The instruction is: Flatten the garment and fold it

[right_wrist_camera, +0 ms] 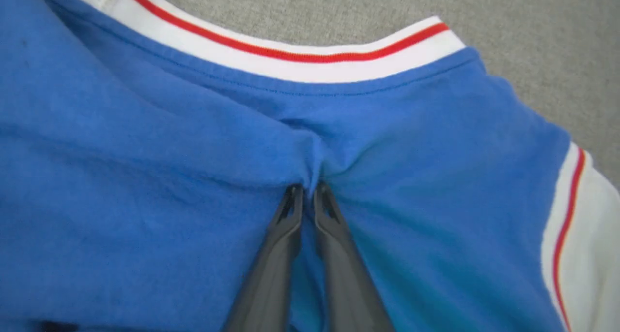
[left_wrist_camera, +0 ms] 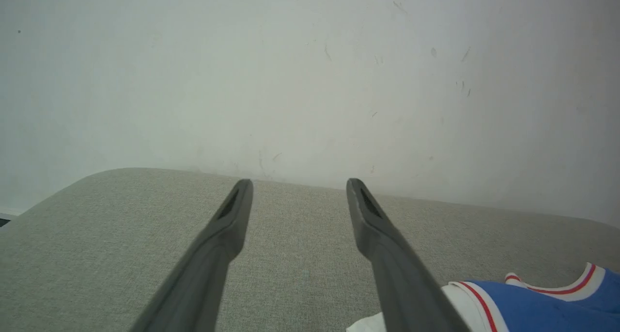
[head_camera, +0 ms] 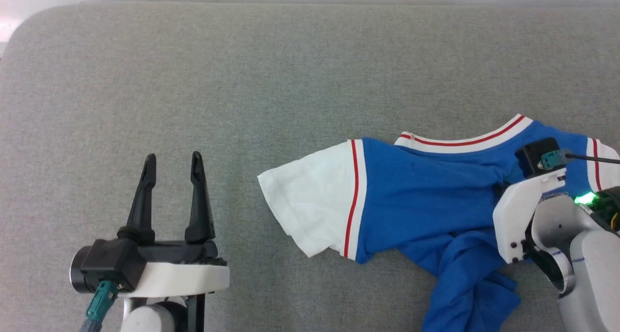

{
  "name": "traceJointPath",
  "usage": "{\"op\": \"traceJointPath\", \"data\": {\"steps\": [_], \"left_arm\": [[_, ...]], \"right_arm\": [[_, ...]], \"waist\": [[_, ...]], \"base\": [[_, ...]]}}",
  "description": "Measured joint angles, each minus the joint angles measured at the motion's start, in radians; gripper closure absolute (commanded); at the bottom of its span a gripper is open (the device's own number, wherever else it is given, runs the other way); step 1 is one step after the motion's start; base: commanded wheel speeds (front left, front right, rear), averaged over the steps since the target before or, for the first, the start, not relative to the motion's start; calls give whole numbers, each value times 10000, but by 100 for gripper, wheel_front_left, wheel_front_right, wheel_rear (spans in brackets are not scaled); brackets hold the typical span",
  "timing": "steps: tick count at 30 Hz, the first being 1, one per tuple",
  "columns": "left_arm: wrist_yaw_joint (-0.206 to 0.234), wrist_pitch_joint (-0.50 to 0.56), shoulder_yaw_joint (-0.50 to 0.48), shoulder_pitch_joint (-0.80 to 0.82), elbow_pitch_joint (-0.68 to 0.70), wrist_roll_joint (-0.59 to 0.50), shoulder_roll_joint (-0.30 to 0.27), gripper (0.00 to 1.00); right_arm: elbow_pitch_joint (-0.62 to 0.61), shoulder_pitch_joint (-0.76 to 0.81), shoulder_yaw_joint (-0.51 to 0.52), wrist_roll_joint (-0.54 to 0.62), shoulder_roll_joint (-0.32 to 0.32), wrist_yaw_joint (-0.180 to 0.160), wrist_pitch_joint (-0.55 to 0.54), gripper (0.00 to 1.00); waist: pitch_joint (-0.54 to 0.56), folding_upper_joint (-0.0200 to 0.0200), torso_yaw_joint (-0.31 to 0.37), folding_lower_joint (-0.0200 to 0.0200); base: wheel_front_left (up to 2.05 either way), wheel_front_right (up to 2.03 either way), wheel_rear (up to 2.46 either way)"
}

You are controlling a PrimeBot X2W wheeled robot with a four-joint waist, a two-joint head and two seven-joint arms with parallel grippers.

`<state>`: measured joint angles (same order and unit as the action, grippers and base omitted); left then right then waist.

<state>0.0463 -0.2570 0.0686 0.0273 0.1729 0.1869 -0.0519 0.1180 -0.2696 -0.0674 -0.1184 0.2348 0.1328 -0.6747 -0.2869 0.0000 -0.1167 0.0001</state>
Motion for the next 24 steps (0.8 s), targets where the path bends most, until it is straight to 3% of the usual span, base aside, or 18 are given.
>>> {"op": "traceJointPath", "data": {"steps": [8, 14, 20, 21, 23, 24], "left_arm": [[75, 0, -4, -5, -77, 88, 0, 0], [75, 0, 6, -9, -82, 90, 2, 0], [73, 0, 123, -9, -180, 163, 2, 0], [73, 0, 144, -9, -207, 163, 2, 0], [73, 0, 174, -9, -255, 165, 2, 0], [73, 0, 184, -9, -268, 169, 2, 0]], "right_arm": [[-802, -876, -395, -322, -151, -4, 823, 100], [-1766, -1678, -2243, -1114, -953, -4, 1114, 100], [-1340, -1364, -4276, -1737, -1198, -10, 765, 100], [-1164, -1245, -4558, -1781, -1129, -12, 663, 91], [-779, -923, -4943, -1987, -930, -12, 178, 54], [-654, -770, -5172, -2121, -757, -12, -173, 15]], "waist": [[291, 0, -43, -1], [410, 0, -22, -1], [350, 0, -154, -1], [339, 0, -184, 0], [333, 0, -248, -1], [336, 0, -277, -1]], "base": [[0, 0, 0], [0, 0, 0], [0, 0, 0], [0, 0, 0], [0, 0, 0], [0, 0, 0]]}}
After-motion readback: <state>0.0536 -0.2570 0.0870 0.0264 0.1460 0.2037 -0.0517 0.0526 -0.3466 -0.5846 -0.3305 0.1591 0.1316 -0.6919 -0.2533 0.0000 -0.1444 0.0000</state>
